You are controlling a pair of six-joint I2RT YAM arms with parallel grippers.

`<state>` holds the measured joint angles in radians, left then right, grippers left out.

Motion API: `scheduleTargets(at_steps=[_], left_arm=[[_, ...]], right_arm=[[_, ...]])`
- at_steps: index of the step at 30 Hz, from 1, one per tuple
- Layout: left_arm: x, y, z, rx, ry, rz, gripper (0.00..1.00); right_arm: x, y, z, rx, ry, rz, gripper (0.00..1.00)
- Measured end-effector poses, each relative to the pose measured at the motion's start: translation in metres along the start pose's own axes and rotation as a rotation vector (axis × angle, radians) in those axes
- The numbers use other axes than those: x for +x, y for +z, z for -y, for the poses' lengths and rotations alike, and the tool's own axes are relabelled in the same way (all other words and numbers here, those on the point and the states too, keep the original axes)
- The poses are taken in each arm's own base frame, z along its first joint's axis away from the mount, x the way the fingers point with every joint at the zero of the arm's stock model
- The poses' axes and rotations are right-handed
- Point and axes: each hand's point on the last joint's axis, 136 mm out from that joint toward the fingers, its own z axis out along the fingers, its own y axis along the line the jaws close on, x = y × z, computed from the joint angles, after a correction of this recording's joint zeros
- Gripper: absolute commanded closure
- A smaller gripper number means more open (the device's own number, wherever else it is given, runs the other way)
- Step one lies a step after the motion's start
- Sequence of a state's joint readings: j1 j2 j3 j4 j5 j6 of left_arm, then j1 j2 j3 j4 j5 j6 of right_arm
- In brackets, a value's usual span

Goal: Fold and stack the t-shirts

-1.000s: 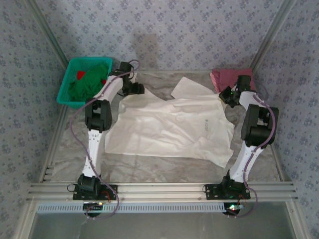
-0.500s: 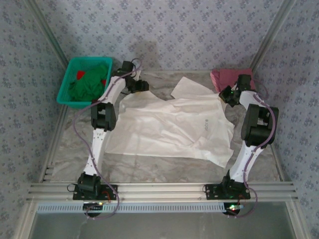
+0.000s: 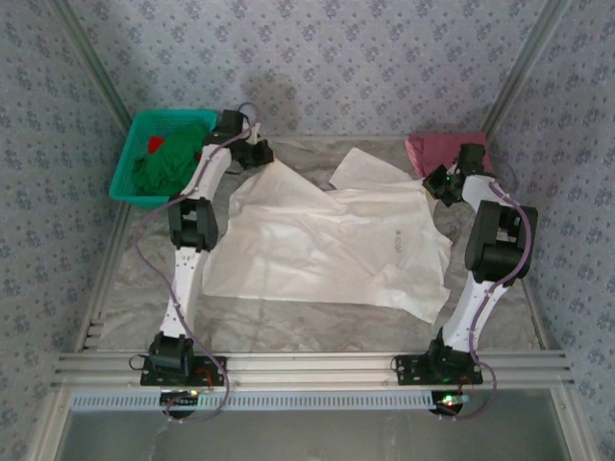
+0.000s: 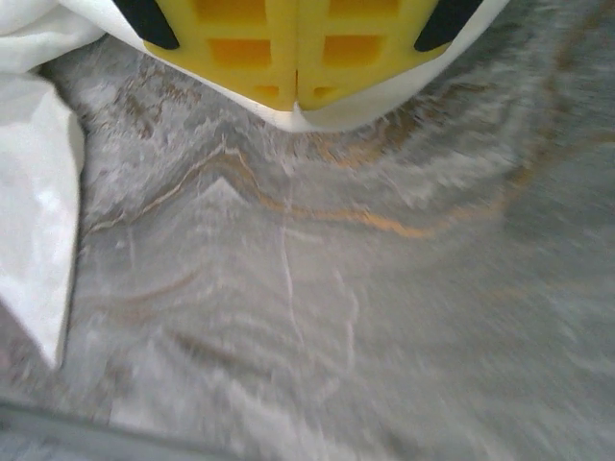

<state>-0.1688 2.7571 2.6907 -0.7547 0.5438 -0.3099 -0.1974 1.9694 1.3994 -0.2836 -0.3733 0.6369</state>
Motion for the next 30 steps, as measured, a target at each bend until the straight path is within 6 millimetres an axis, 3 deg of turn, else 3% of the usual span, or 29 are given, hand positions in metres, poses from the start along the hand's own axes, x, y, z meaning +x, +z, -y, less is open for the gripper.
scheduleTargets(at_steps=[4,11,18,21,22,23,24,26,30], left_arm=[[-0.029,-0.027,-0.021,-0.004,-0.029,0.081,1.00],[-0.059,-0.078,-0.068,-0.052,-0.087,0.172,1.00],[-0.080,-0.114,-0.069,-0.063,-0.076,0.241,1.00],[-0.087,-0.119,-0.064,-0.054,-0.058,0.263,0.92],[-0.088,-0.119,-0.062,-0.052,-0.052,0.268,0.83],[-0.089,-0.118,-0.060,-0.052,-0.044,0.270,0.63],[-0.089,-0.118,-0.060,-0.051,-0.041,0.271,0.57],[-0.090,-0.119,-0.057,-0.047,-0.044,0.275,0.54],[-0.098,-0.128,-0.048,-0.036,-0.023,0.298,0.49]], right_arm=[[-0.003,-0.001,0.004,0.011,0.008,0.010,1.00],[-0.016,-0.006,0.003,0.023,0.007,0.046,1.00],[-0.040,-0.018,-0.018,-0.009,-0.017,0.104,1.00],[-0.048,-0.024,-0.027,-0.024,-0.036,0.124,1.00],[-0.052,-0.025,-0.030,-0.027,-0.043,0.129,1.00],[-0.056,-0.026,-0.034,-0.034,-0.053,0.136,1.00],[-0.060,-0.026,-0.037,-0.039,-0.059,0.142,1.00],[-0.066,-0.025,-0.043,-0.051,-0.071,0.149,0.81],[-0.072,-0.026,-0.053,-0.066,-0.097,0.145,0.67]])
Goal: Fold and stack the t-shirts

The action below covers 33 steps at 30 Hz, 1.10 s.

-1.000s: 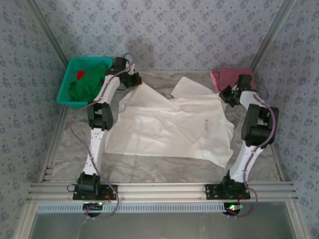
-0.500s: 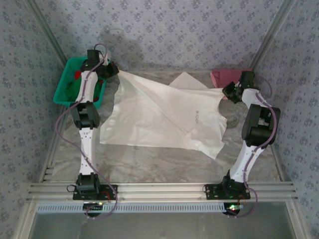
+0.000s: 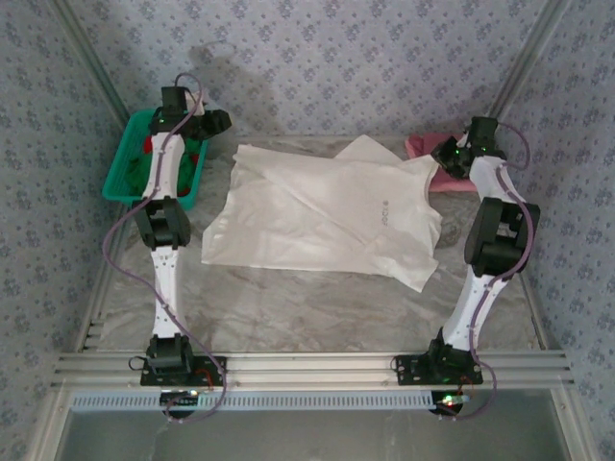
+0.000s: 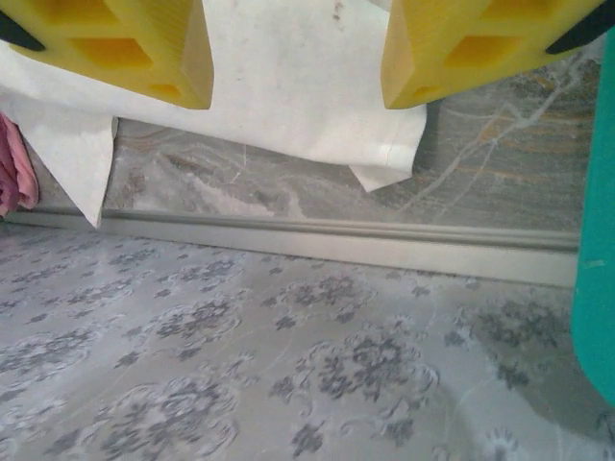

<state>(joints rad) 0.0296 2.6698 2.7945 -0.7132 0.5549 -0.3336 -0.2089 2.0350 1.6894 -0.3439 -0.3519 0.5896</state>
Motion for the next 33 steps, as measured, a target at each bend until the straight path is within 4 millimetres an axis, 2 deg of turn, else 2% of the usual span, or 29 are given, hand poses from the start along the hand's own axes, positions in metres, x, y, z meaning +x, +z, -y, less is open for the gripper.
scheduleTargets(at_steps=[4,6,8,10,11,13,14,16,17,18,19,21,22,24,26,28,29,33], left_arm=[[-0.002,-0.017,0.020,-0.019,0.041,-0.010,0.49],[-0.004,-0.030,0.038,-0.041,0.081,-0.013,0.49],[-0.003,-0.050,0.069,-0.049,0.136,-0.010,0.47],[0.009,-0.078,0.109,-0.030,0.181,0.003,0.42],[0.018,-0.094,0.126,-0.014,0.198,0.021,0.40],[0.048,-0.140,0.166,0.045,0.235,0.086,0.40],[0.064,-0.161,0.177,0.065,0.244,0.111,0.39],[0.092,-0.193,0.186,0.087,0.263,0.154,0.34],[0.110,-0.201,0.188,0.095,0.277,0.166,0.33],[0.126,-0.201,0.185,0.093,0.285,0.160,0.33],[0.150,-0.198,0.184,0.095,0.294,0.124,0.33],[0.193,-0.182,0.181,0.099,0.316,0.032,0.33],[0.218,-0.168,0.176,0.092,0.322,-0.035,0.33],[0.266,-0.145,0.159,0.062,0.316,-0.170,0.33],[0.311,-0.134,0.132,0.007,0.293,-0.293,0.33],[0.333,-0.134,0.113,-0.033,0.271,-0.350,0.33],[0.338,-0.135,0.109,-0.044,0.267,-0.363,0.33],[0.332,-0.134,0.111,-0.046,0.275,-0.342,0.34]], right_arm=[[-0.009,-0.010,-0.012,-0.011,-0.013,0.008,0.43],[-0.008,-0.017,-0.015,-0.008,-0.017,0.003,0.43],[-0.005,-0.029,-0.018,0.000,-0.017,-0.009,0.44],[0.003,-0.048,-0.021,-0.001,-0.021,-0.008,0.46],[0.012,-0.058,-0.021,-0.001,-0.021,-0.009,0.47],[0.039,-0.084,-0.016,0.008,-0.020,-0.019,0.48],[0.059,-0.099,-0.011,0.015,-0.019,-0.027,0.50],[0.096,-0.119,0.005,0.031,-0.006,-0.052,0.51],[0.117,-0.128,0.018,0.048,0.006,-0.072,0.51],[0.134,-0.134,0.031,0.067,0.022,-0.091,0.51],[0.154,-0.140,0.050,0.097,0.054,-0.117,0.51],[0.181,-0.148,0.084,0.146,0.128,-0.155,0.51],[0.194,-0.152,0.101,0.173,0.174,-0.177,0.51],[0.213,-0.156,0.124,0.213,0.244,-0.223,0.51],[0.228,-0.157,0.139,0.224,0.300,-0.265,0.55],[0.238,-0.155,0.147,0.225,0.329,-0.295,0.60],[0.242,-0.153,0.151,0.222,0.342,-0.312,0.61],[0.250,-0.139,0.157,0.197,0.357,-0.358,0.61]])
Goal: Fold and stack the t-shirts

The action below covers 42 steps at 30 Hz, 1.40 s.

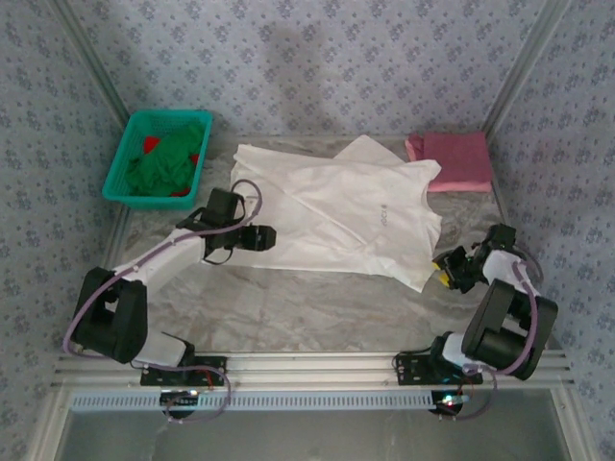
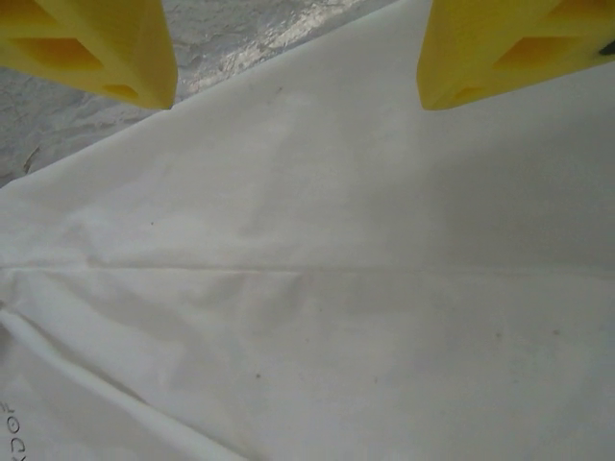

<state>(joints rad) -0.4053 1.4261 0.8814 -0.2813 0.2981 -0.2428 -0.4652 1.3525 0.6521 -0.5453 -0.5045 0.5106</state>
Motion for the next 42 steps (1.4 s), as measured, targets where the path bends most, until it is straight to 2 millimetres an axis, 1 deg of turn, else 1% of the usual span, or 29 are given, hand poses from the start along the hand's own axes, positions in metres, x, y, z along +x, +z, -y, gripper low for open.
scheduleTargets(at_steps=[2,5,7,10,12,13,15,19,24,29,34,37,39,40,42], left_arm=[[-0.004,-0.001,0.001,0.002,0.009,0.008,0.34],[-0.007,-0.002,0.002,0.004,0.014,0.018,0.34],[-0.008,-0.002,0.002,0.005,0.017,0.020,0.34],[-0.008,-0.002,0.002,0.001,0.018,0.022,0.34],[-0.008,-0.002,0.001,-0.002,0.018,0.023,0.34],[-0.008,-0.002,0.001,-0.003,0.018,0.023,0.34],[-0.008,-0.002,0.001,-0.006,0.017,0.024,0.34],[-0.008,-0.003,-0.001,-0.014,0.018,0.028,0.34],[-0.006,-0.005,-0.003,-0.023,0.019,0.036,0.34],[0.002,-0.004,-0.008,-0.044,0.016,0.026,0.34],[-0.001,-0.010,-0.012,-0.071,0.022,0.048,0.34],[-0.001,-0.014,-0.016,-0.085,0.020,0.063,0.34],[0.002,-0.016,-0.020,-0.102,0.017,0.067,0.34],[0.003,-0.017,-0.022,-0.108,0.013,0.069,0.34],[0.009,-0.019,-0.028,-0.125,0.001,0.070,0.34]], right_arm=[[-0.003,0.006,-0.002,-0.013,-0.011,-0.006,0.59],[-0.010,0.011,-0.003,-0.026,-0.029,0.011,0.60],[-0.013,0.015,-0.004,-0.036,-0.040,0.021,0.69],[-0.016,0.021,-0.007,-0.059,-0.056,0.021,0.74],[-0.017,0.024,-0.010,-0.070,-0.068,0.023,0.86],[-0.017,0.024,-0.012,-0.078,-0.073,0.025,0.89],[-0.018,0.024,-0.015,-0.087,-0.088,0.029,0.91],[-0.019,0.021,-0.014,-0.077,-0.095,0.043,0.95],[-0.016,0.004,-0.015,-0.052,-0.110,0.081,0.99],[-0.012,-0.017,-0.018,-0.018,-0.125,0.107,1.00],[-0.006,-0.042,-0.029,-0.004,-0.155,0.124,1.00],[-0.001,-0.059,-0.042,-0.010,-0.202,0.138,1.00],[0.005,-0.071,-0.058,-0.037,-0.269,0.160,1.00],[0.009,-0.076,-0.066,-0.054,-0.306,0.171,1.00],[0.025,-0.087,-0.087,-0.119,-0.418,0.190,1.00]])
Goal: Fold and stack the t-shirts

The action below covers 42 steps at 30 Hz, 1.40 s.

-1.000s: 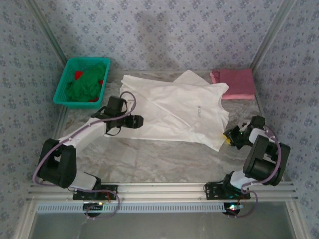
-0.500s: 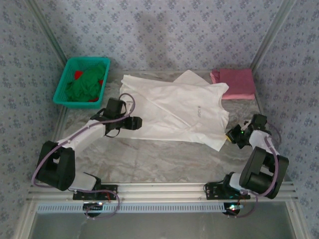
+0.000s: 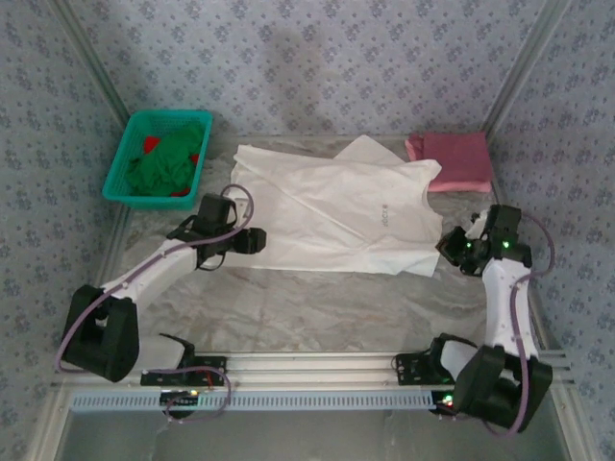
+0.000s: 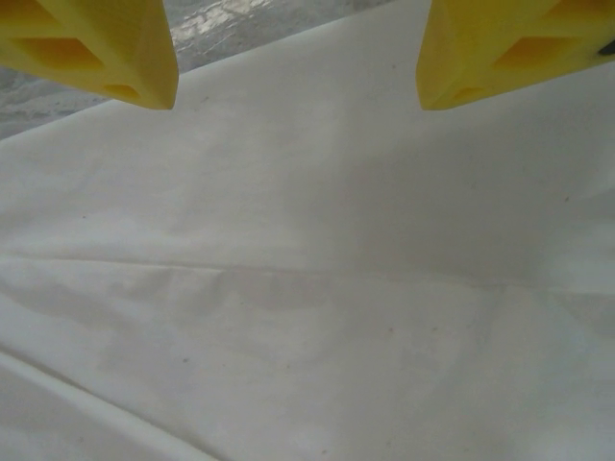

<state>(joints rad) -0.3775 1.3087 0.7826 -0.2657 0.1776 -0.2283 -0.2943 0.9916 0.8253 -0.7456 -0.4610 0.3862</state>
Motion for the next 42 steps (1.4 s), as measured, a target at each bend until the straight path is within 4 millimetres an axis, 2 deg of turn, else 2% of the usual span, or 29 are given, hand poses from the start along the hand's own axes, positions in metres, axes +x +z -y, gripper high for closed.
scheduleTargets(at_steps=[3,6,8,10,13,17,21,23,27,30,33,35,36,39,41,42], left_arm=[[0.006,-0.004,-0.009,-0.024,-0.016,0.006,0.34],[0.013,-0.011,-0.016,-0.036,-0.034,0.019,0.34],[0.018,-0.015,-0.017,-0.034,-0.037,0.024,0.33],[0.022,-0.017,-0.015,-0.023,-0.037,0.020,0.33],[0.027,-0.018,-0.011,-0.005,-0.035,0.006,0.33],[0.026,-0.023,-0.009,0.001,-0.030,0.018,0.32],[0.027,-0.023,-0.010,-0.004,-0.057,0.010,0.33],[0.033,-0.019,-0.015,-0.026,-0.097,-0.020,0.33],[0.052,-0.010,-0.044,-0.124,-0.256,-0.110,0.32],[0.059,-0.012,-0.064,-0.181,-0.371,-0.122,0.32],[0.063,-0.015,-0.085,-0.213,-0.481,-0.111,0.28],[0.066,-0.017,-0.097,-0.235,-0.533,-0.113,0.27],[0.068,-0.016,-0.101,-0.242,-0.549,-0.119,0.27],[0.077,-0.009,-0.103,-0.238,-0.574,-0.162,0.26],[0.081,-0.005,-0.101,-0.225,-0.583,-0.188,0.28],[0.083,-0.004,-0.100,-0.216,-0.588,-0.197,0.30]], right_arm=[[0.014,-0.017,-0.040,-0.139,-0.156,0.040,1.00],[0.039,-0.030,-0.072,-0.288,-0.297,0.070,1.00],[0.061,-0.032,-0.082,-0.362,-0.353,0.057,1.00],[0.081,-0.031,-0.084,-0.392,-0.366,0.020,1.00],[0.103,-0.019,-0.066,-0.310,-0.292,-0.067,1.00],[0.125,-0.010,-0.018,-0.062,-0.106,-0.167,1.00],[0.142,-0.025,0.023,0.166,0.002,-0.200,1.00],[0.142,-0.037,0.029,0.230,0.019,-0.179,1.00],[0.129,-0.062,0.039,0.331,0.022,-0.086,1.00],[0.120,-0.068,0.048,0.390,0.025,-0.031,1.00],[0.114,-0.064,0.053,0.416,0.032,-0.009,0.99],[0.115,-0.056,0.056,0.426,0.037,-0.017,0.83],[0.116,-0.050,0.058,0.433,0.040,-0.027,0.81],[0.118,-0.040,0.058,0.429,0.033,-0.048,0.82],[0.111,-0.038,0.051,0.402,0.017,-0.025,0.90],[0.108,-0.038,0.047,0.386,0.009,-0.013,0.98]])
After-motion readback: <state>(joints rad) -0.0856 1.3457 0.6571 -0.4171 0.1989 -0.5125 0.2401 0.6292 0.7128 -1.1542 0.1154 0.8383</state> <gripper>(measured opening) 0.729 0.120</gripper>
